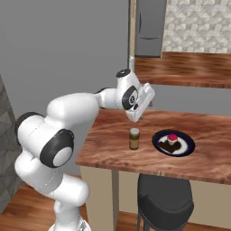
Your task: Take the cinnamon bottle from the cabinet and place it on the dining table, next to the plate with the cupcake. Then take the chocolate from the dining counter and place it on the cupcake plate.
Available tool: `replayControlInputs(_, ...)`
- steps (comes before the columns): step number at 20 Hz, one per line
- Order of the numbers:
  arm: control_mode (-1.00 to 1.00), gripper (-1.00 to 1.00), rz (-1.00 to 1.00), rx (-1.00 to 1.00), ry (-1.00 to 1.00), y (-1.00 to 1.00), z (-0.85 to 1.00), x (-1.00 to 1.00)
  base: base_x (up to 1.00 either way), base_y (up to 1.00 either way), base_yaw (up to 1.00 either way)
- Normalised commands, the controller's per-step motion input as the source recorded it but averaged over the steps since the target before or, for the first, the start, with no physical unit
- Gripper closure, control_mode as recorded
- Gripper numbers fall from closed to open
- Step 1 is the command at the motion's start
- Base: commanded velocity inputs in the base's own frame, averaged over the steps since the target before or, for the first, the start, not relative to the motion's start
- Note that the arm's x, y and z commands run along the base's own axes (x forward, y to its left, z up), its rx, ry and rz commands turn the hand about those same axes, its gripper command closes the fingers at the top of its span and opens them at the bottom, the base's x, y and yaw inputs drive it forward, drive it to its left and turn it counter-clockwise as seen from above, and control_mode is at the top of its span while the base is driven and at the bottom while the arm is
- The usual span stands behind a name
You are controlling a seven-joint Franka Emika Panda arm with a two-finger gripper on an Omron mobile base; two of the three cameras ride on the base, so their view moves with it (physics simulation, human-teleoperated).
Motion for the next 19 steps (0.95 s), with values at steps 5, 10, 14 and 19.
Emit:
replayControlInputs(5,-1.00,-1.00,0.00,-0.12,-0.02,1.00,0.91,-0.30,0.00,0.00,0.00)
replayControlInputs(10,-1.00,-1.00,0.08,-0.02,0.00,1.00,0.36,-0.25,0.00,0.00,0.00)
replayControlInputs(14,-1.00,-1.00,0.21,-0.07,0.00,1.00,0.01,-0.31,0.00,0.00,0.00)
replayControlInputs(19,-1.00,-1.00,0.18,-0.11,0.00,1.00,0.00,-0.33,0.00,0.00,0.00)
